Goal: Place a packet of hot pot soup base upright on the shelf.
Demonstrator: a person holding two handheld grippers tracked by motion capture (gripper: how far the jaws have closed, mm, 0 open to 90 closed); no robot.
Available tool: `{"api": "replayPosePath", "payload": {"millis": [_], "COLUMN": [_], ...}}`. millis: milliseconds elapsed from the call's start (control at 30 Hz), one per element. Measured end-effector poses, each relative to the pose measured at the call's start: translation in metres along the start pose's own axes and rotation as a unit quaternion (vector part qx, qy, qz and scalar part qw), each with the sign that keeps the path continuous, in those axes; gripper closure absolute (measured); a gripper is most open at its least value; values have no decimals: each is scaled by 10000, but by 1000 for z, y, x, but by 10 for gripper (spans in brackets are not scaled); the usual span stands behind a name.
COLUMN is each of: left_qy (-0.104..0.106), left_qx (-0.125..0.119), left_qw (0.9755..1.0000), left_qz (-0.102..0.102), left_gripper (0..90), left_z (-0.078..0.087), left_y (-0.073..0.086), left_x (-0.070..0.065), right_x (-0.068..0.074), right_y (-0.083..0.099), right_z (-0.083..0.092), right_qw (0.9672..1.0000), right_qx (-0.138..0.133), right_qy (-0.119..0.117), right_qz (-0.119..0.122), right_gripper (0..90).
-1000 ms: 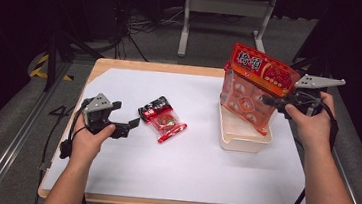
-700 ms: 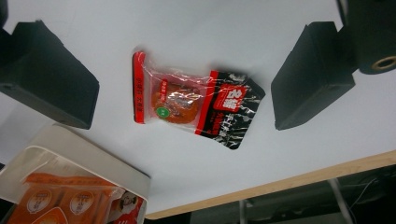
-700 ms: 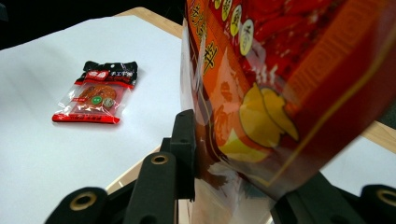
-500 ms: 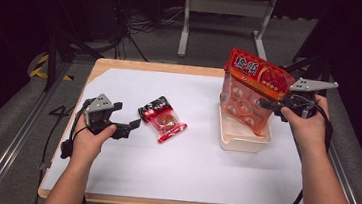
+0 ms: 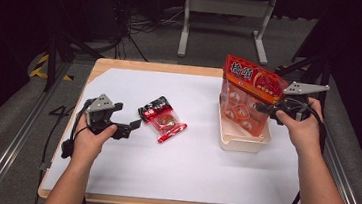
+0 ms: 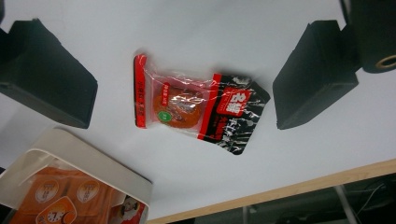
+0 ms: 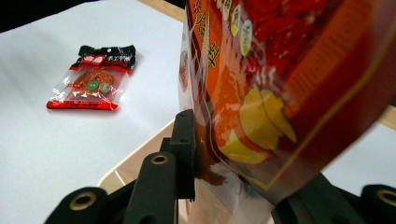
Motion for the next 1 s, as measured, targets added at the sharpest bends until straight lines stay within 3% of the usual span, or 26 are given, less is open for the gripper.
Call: {"api": "replayPosePath", "payload": {"millis": [133, 300, 500, 667, 800, 1000], "left_qy": [17, 48, 91, 120, 104, 107], "left_qx": [5, -10, 39, 57, 82, 32], "left_qw": [10000, 9999, 9999, 9998, 9998, 9996], "left_qz": [54, 99, 112, 162, 154, 249], "left_gripper": [73, 73, 73, 72, 68, 56], "left_z": [0, -1, -4, -6, -8, -7], "left_y": [1, 2, 3, 4, 5, 7], "left_x": [0, 1, 1, 1, 3, 5], "right_x": [3, 5, 0, -13, -20, -20], "right_y": [5, 9, 20, 31, 32, 33], "right_z": [-15, -19, -18, -17, -16, -11], "right_qw": [9997, 9996, 9998, 9990, 9985, 9973], "right_qx": [209, 209, 120, -12, -14, -267], "right_qy": [89, 114, 181, 164, 84, 156], "right_qz": [123, 153, 5, -423, -534, -666], "right_gripper": [705, 705, 705, 702, 690, 560]}}
Point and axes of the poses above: each handheld gripper's, and its own axes: z roughly backward along the jaws, y roughly out of its underside, x roughly to its left, the point moved 3 cm from there along -z, roughly forward along the jaws, and after that the axes turned 2 degrees about -z, right-handed, at the moved point
